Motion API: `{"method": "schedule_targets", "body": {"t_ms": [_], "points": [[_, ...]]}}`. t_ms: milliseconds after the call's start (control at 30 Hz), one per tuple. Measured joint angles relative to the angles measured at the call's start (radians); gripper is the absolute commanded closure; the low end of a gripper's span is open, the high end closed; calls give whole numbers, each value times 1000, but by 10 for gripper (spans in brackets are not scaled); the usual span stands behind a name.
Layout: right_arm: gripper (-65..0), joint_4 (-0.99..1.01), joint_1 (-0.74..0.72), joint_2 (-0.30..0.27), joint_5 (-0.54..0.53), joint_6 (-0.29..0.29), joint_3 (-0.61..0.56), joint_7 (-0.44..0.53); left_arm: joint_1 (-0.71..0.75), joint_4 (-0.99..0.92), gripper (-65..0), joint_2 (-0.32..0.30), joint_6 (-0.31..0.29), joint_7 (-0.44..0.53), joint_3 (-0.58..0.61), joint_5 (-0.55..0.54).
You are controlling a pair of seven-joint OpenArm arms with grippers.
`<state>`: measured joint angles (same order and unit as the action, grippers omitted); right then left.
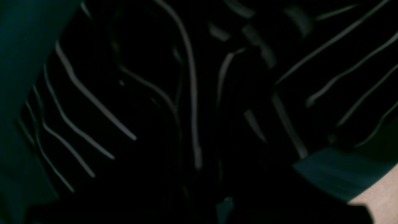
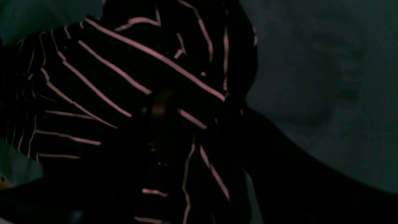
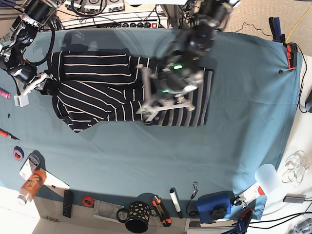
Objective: Layout the t-shirt on the table in an organized manner, then fold the t-shirt properly
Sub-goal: 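Lift the strip end with the left gripper and fold it toward the right gripper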
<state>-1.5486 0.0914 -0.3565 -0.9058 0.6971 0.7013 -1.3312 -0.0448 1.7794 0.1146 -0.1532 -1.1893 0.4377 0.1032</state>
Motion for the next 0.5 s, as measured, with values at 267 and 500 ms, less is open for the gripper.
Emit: {"method": "schedule_targets", "body": {"t_ms": [267, 500], "points": [[-253, 0, 0, 0, 7, 0, 0, 4, -20, -59, 0, 18, 8, -6, 60, 17], [-253, 0, 0, 0, 8, 0, 0, 18, -20, -60, 0, 18, 8, 6, 60, 9]]}}
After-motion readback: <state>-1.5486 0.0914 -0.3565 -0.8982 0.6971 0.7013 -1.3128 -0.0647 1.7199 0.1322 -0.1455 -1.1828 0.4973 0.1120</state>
